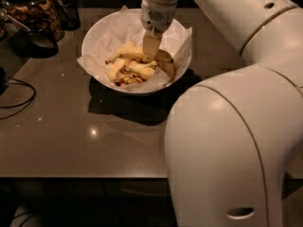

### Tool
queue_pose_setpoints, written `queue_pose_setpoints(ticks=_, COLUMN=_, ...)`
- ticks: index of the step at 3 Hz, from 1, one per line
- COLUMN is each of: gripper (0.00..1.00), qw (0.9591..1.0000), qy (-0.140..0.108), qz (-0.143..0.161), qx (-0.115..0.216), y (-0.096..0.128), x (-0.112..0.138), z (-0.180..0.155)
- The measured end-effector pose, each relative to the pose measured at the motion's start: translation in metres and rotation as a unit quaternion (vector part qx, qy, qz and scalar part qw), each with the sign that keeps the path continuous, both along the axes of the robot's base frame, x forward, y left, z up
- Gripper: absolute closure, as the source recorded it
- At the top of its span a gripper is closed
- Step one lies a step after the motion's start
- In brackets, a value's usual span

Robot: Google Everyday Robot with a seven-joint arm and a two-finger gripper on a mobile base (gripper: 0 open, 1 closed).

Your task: Pick banana from white bowl

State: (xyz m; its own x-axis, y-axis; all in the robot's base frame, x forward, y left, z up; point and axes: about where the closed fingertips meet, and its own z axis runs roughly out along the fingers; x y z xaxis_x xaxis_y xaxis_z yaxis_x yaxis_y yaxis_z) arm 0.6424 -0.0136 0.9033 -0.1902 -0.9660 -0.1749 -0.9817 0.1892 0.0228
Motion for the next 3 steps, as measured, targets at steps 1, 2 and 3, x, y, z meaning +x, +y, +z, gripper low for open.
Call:
queue_pose_setpoints(ticks=1, gripper=1.00, qw=1.0000, qy=0.000, qz=0.000, qx=0.000, y=0.0000, x=0.0000, z=0.0052)
queue_pose_setpoints(ticks=2, gripper=1.00, qw=1.0000, qy=0.000, qz=0.000, qx=0.000, y=0.0000, x=0.0000, z=0.0000)
queue_pose_setpoints(ticks=3, gripper=1.00, qw=1.0000, qy=0.000, qz=0.000, qx=0.000, y=0.0000, x=0.0000, z=-0.0001)
